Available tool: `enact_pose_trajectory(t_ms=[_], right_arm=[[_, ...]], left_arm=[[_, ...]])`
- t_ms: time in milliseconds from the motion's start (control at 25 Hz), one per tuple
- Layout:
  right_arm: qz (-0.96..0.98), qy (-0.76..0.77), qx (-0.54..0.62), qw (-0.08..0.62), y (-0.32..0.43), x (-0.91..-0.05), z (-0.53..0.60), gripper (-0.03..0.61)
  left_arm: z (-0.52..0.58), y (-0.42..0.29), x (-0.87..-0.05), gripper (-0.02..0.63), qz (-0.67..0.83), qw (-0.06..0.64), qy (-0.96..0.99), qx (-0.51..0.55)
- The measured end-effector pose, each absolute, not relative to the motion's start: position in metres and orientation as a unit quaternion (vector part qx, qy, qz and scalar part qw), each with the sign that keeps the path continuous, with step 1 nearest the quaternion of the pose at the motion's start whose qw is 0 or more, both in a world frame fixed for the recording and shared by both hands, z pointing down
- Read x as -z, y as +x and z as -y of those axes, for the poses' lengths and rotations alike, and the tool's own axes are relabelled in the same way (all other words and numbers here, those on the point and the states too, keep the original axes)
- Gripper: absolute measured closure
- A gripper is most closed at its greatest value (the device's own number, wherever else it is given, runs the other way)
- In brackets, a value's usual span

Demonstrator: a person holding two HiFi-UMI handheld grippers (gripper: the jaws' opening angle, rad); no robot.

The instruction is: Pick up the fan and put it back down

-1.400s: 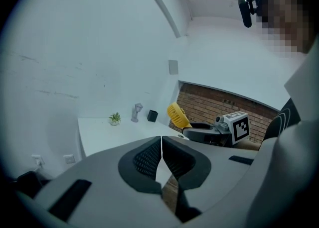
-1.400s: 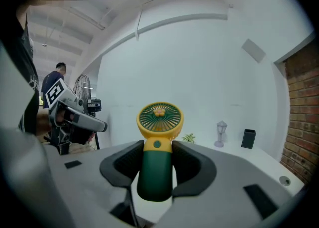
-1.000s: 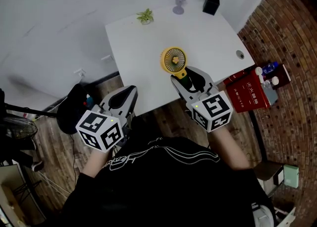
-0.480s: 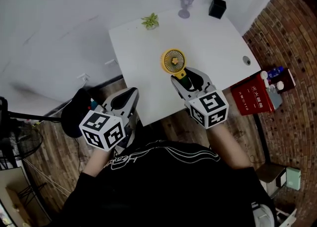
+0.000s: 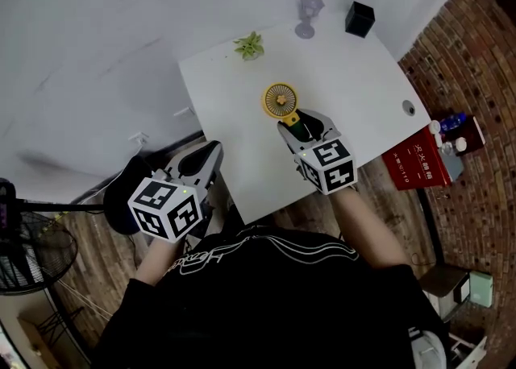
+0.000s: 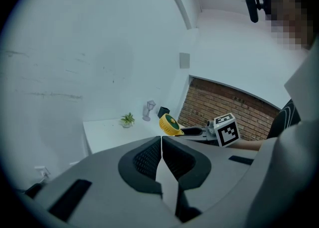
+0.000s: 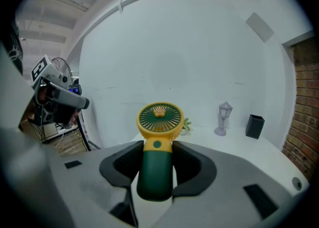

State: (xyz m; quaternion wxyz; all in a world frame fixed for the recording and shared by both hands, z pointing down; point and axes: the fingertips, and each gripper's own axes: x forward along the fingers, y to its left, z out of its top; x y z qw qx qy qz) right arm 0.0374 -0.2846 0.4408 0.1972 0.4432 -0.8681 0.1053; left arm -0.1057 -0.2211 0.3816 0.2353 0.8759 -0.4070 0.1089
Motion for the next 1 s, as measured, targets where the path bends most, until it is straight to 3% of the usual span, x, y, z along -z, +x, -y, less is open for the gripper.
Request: enact_pose_trajectory(t_ms=[640, 1000], right_arm=[[0.825, 0.446, -0.162, 0.306, 0.028, -0.558, 0.344, 0.397], [0.809, 0.449, -0.197, 0.325, 0.027, -0.595, 0.349, 0.396]], left_arm=[[0.257, -0.149, -0.41, 0.58, 0.421, 0.265, 0.858, -0.126], [0.258, -0.169, -0.423, 0.58, 0.431, 0.284, 0.847, -0.128]])
